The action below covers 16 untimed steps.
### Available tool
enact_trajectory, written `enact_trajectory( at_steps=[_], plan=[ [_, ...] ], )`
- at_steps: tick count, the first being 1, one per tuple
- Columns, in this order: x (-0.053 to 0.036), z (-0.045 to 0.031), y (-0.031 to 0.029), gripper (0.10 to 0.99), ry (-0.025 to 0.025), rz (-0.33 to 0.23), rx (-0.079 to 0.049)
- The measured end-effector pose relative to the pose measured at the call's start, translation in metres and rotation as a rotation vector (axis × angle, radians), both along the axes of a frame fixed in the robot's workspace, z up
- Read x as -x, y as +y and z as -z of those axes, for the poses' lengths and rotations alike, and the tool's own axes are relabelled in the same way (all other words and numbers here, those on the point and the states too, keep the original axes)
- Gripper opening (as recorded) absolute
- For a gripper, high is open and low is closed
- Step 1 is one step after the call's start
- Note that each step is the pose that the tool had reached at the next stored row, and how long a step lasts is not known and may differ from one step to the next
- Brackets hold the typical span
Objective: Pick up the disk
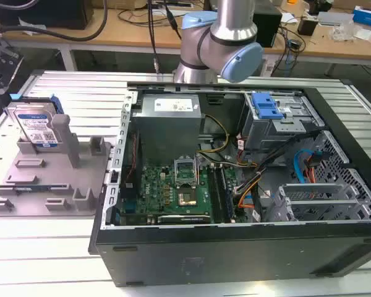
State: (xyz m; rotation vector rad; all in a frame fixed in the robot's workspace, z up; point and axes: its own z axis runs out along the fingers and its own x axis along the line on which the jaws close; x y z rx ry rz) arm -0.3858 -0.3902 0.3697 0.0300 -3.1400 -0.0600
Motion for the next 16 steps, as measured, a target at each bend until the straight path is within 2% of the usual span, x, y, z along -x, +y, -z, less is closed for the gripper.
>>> enact_trajectory(
  at_steps=[8,10,13,14,15,16],
  plan=[
    [0.0000,0.0000,0.0000,0.106,0.0000,-0.009,0.000],
    [0.0000,0.0001,0.0000,0.106,0.0000,-0.100,0.001],
    [0.0000,0.0005,0.0000,0.106,0.0000,-0.202,0.003],
    [0.0000,0.0007,0.0000,0.106,0.0004,-0.264,0.007],
    [0.0000,0.0009,0.0000,0.235,0.0009,-0.333,0.013],
    [0.0000,0.0009,0.0000,0.298,0.0011,-0.364,0.015]
  ],
)
